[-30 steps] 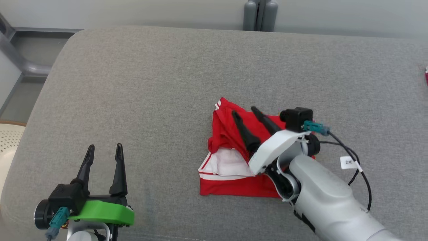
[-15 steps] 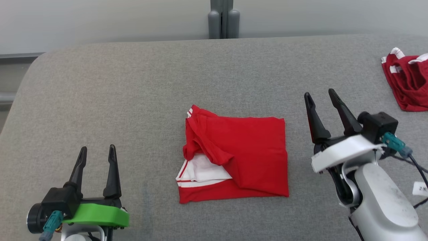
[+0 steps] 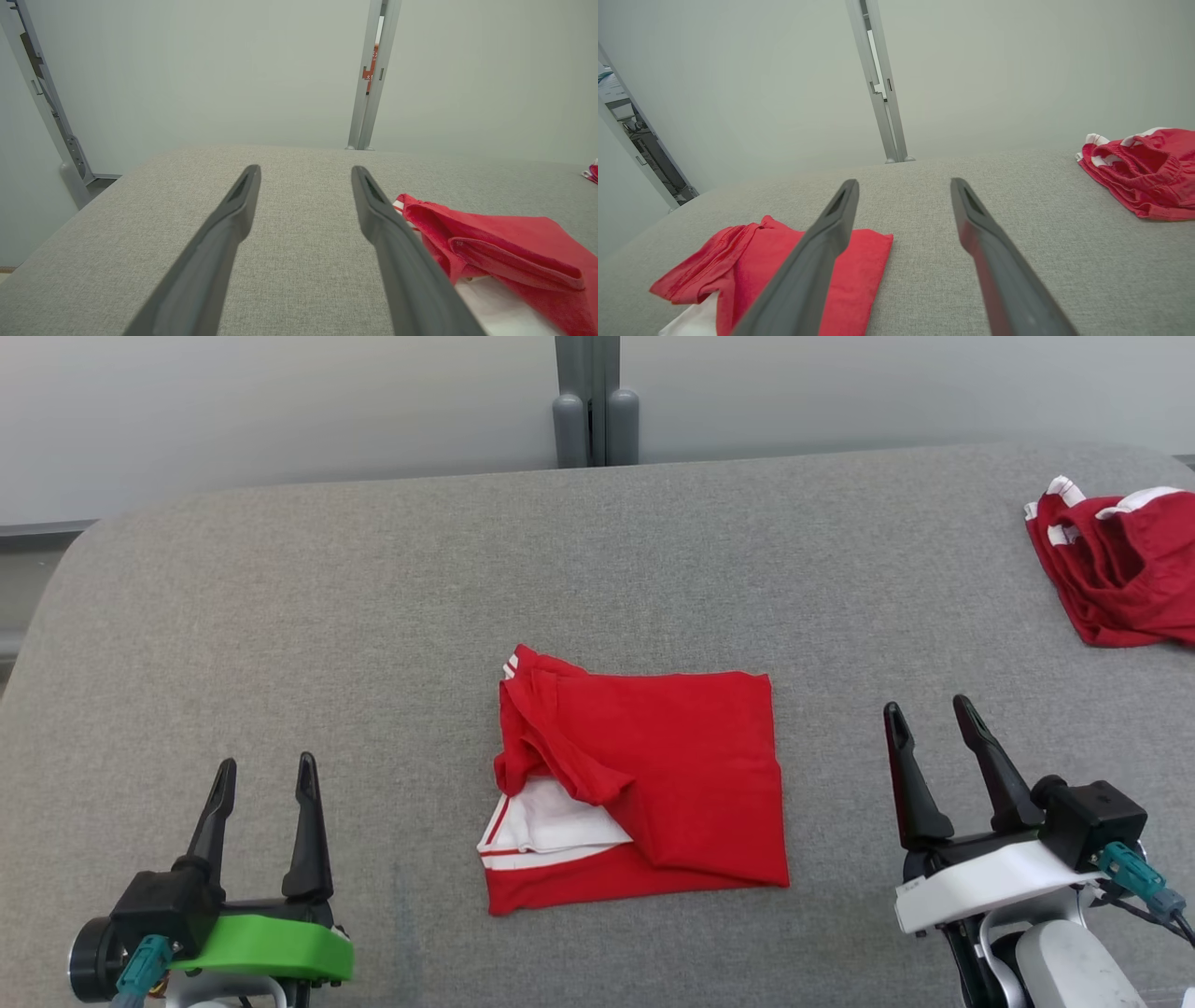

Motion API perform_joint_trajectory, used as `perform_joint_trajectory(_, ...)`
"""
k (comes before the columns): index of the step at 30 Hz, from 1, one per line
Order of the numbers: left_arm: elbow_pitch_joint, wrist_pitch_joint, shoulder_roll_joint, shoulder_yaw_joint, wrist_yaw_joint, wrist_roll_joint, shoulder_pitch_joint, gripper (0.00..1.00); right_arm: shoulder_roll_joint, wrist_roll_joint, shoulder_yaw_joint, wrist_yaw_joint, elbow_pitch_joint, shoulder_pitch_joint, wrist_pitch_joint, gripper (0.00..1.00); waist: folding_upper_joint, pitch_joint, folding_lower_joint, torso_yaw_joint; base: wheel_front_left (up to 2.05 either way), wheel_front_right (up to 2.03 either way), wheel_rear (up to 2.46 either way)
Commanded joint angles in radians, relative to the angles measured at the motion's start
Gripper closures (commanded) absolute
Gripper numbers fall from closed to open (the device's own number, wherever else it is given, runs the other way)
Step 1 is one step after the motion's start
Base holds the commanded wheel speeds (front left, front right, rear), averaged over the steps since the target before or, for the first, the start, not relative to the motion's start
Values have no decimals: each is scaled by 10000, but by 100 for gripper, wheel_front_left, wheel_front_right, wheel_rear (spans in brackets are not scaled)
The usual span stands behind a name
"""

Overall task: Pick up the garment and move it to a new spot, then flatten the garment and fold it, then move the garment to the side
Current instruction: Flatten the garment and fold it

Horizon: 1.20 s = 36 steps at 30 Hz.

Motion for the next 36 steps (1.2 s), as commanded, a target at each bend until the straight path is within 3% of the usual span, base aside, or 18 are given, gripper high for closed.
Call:
perform_joint_trajectory(1,-7,-23,30,35,0,68,119,0,40,-116,-37,2,-58,131,-24,0,-1,-16,0,12,0,0,0)
perform_joint_trajectory(12,-27,-23,49,131,0,131,198,0,-21,-571,-31,2,54,229,-24,0,-1,-119,0,243,0,0,0)
perform_joint_trajectory(13,-27,-23,47,102,0,128,166,0,-48,-595,12,2,145,182,-24,18,-1,-100,0,299,0,0,0)
perform_joint_trajectory(14,-36,-23,47,70,0,120,121,0,-97,-634,62,2,253,65,-24,83,-1,-60,0,372,0,0,0)
perform_joint_trajectory(15,-51,-23,46,46,0,109,87,0,-114,-608,100,2,376,-88,-24,100,-1,-18,0,450,0,0,0)
perform_joint_trajectory(24,-10,-23,34,-291,0,4,-324,0,-352,-759,765,2,2557,-1799,-23,100,-1,519,0,1327,0,0,0)
perform_joint_trajectory(36,96,-23,17,-584,-1,-191,-754,0,124,-776,1371,2,5629,-3371,-25,100,-1,1128,0,2101,0,0,0)
